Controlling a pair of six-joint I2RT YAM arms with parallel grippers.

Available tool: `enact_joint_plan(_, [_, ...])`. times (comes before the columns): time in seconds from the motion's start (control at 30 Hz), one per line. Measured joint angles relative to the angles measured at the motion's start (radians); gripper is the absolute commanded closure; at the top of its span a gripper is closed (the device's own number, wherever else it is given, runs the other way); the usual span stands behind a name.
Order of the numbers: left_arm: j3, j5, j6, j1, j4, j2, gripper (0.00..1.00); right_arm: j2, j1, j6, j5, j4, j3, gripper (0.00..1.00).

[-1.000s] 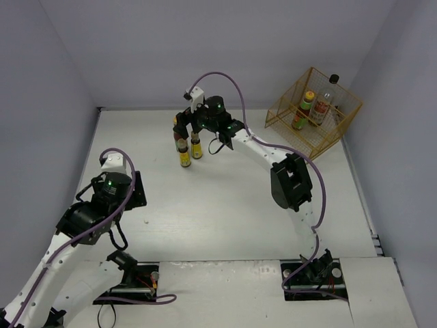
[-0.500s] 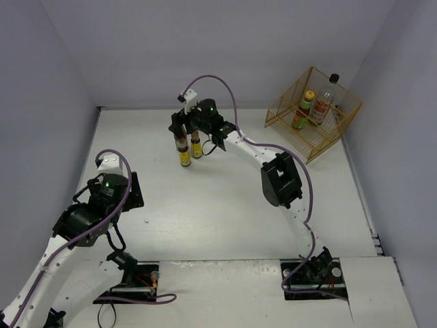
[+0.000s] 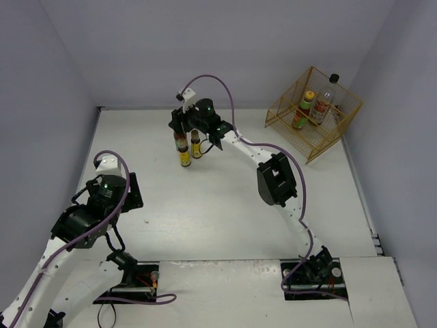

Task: Organize the condiment bottles

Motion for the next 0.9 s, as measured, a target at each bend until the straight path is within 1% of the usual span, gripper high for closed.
enact_joint_plan(0.07, [0.000,-0.002,0.000,0.000,0.000,-0.003,0.29,0.003,0.000,0.005,0.000,-0.004,0.000,0.45])
enact_joint_plan(0.17, [0.000,-0.005,0.000,0.000,0.000,-0.005,0.29,0.005,0.000,0.009,0.000,-0.018,0.002,0.53])
enact_joint_plan(0.2, [0.000,-0.006,0.000,0.000,0.000,-0.005,0.29,0.005,0.000,0.011,-0.001,-0.021,0.003,0.65])
enact_joint_plan(0.27, [0.000,-0.006,0.000,0.000,0.000,-0.005,0.29,0.005,0.000,0.000,0.014,-0.021,0.008,0.78])
enact_joint_plan(0.3, [0.000,-0.006,0.000,0.000,-0.001,-0.005,0.29,0.005,0.000,0.013,0.008,-0.028,0.011,0.89])
enact_joint_plan(0.4, [0.000,-0.007,0.000,0.000,0.000,-0.006,0.29,0.005,0.000,0.009,0.005,-0.035,0.015,1.00])
enact_joint_plan(0.5, [0.000,-0.010,0.000,0.000,-0.001,-0.008,0.29,0.008,0.000,0.008,0.005,-0.038,0.022,1.00])
enact_joint_plan(0.7, [0.000,-0.018,-0.001,0.000,-0.002,-0.013,0.29,0.065,-0.003,-0.007,0.014,-0.033,0.110,1.00])
enact_joint_plan(0.9, [0.000,-0.025,-0.001,0.000,-0.003,-0.027,0.29,0.070,-0.020,-0.021,0.045,0.016,0.127,1.00])
